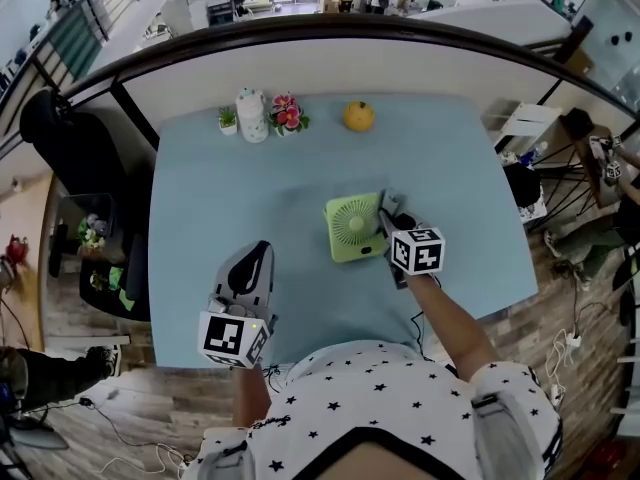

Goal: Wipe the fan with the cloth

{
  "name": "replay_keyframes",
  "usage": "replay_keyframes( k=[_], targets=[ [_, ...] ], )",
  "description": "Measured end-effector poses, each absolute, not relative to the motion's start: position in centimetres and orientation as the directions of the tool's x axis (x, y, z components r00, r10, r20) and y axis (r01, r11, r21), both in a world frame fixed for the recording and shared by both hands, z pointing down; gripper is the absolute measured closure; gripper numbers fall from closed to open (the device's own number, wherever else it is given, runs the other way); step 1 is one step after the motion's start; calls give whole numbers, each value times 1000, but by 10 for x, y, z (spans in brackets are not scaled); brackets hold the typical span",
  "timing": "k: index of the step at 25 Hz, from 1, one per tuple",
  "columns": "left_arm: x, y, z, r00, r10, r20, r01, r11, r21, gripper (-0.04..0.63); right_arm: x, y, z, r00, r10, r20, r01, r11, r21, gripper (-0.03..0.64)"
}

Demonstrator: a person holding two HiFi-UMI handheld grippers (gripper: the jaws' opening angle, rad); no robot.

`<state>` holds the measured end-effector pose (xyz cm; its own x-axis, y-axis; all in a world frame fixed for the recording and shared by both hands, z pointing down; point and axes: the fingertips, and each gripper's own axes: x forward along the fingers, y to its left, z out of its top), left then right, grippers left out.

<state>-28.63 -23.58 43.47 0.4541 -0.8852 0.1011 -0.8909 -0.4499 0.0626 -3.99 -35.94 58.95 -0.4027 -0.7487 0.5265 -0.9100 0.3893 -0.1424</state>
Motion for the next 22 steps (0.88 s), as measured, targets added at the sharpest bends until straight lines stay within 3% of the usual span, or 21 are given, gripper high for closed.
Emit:
replay_keyframes(
  k=[6, 10, 16, 22],
  targets=[
    [-288, -236, 436, 457, -883, 105, -890, -453, 62, 561, -44, -358, 583, -412, -754, 511, -908, 390, -157, 565],
    [-288, -237, 437, 460, -882, 107, -888, -456, 61, 561, -74, -353, 564, -489, -740, 463, -868, 463, -177, 565],
    [-289, -234, 437, 454, -885, 105, -891, -450, 60, 561, -142, -331, 560, -636, -632, 442, -756, 624, -197, 565],
    [-296, -229, 438, 429, -897, 108, -903, -425, 62, 561, -170, -314, 582, -675, -548, 494, -697, 693, -184, 565]
  ],
)
